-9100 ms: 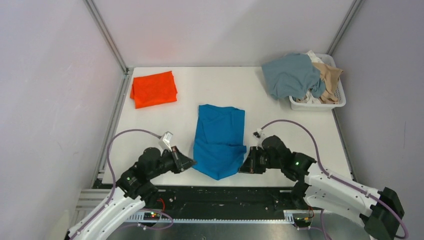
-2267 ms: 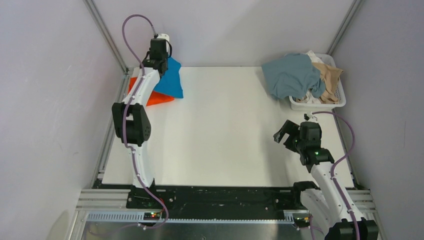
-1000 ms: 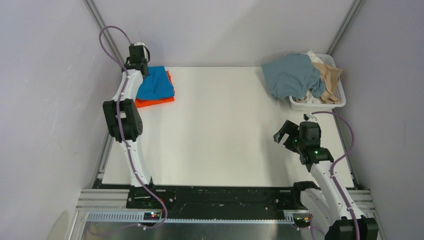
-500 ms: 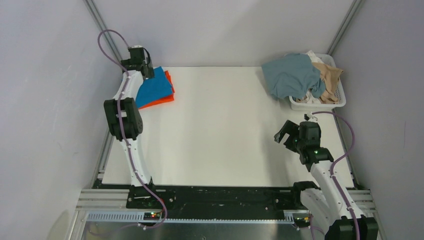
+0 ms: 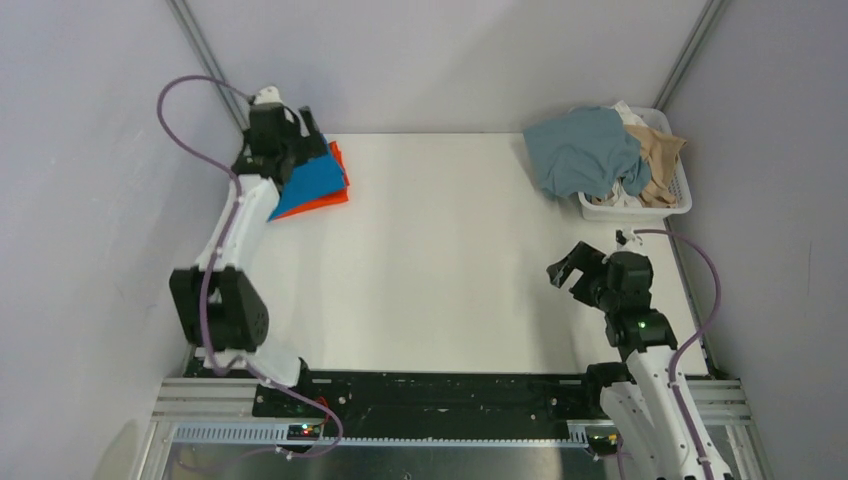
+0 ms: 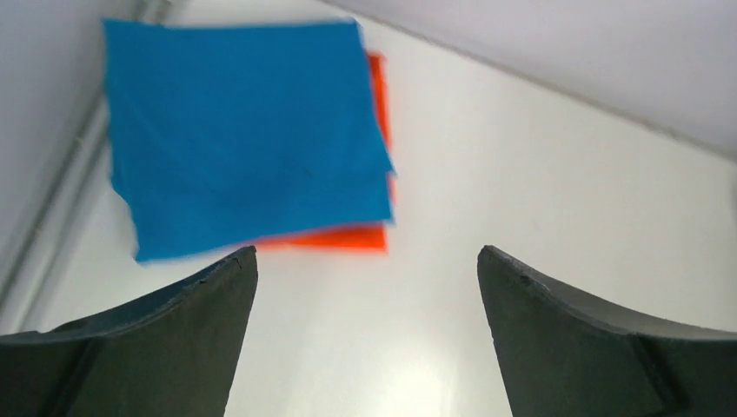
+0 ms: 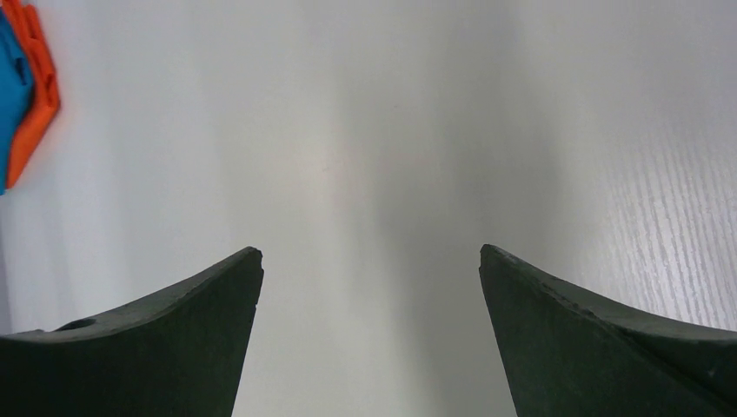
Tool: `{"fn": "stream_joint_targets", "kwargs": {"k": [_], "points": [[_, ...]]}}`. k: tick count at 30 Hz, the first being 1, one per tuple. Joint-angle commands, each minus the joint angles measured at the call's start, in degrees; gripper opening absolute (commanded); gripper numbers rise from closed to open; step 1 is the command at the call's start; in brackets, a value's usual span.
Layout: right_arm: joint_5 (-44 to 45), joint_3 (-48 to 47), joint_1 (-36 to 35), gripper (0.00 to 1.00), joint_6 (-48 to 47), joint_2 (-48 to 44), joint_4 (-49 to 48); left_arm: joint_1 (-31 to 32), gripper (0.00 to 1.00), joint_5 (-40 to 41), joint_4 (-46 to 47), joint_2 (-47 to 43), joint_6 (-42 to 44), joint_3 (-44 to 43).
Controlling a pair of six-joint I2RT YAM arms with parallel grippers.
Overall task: Fold and stack the t-shirts
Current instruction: Reset both arms
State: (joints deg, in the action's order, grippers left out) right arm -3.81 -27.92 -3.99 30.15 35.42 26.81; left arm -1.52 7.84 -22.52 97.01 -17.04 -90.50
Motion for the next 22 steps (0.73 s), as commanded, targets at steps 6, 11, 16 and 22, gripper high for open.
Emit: {"fn": "stream_joint_targets", "kwargs": {"k": [6,11,16,22], "points": [[-3.6,-0.6,0.2,0.99,0.9,-6.0,6.3,21.1,1.00,4.5,13.2,-40.3,-11.0,43.7],[-3.3,1.1,0.0,0.99,1.8,-9.3,4.7,26.4,1.00,4.7,14.3,-61.8,-16.5,64.2],[-1.1,3.4,-0.1,1.00,2.9,-13.3,4.0,26.5,1.00,4.1,8.2,-75.0,-18.4,71.4],[0.0,5.0,-0.1,0.99,3.6,-16.9,3.3,26.5,1.00,5.5,5.5,-78.3,-17.8,71.2]]}}
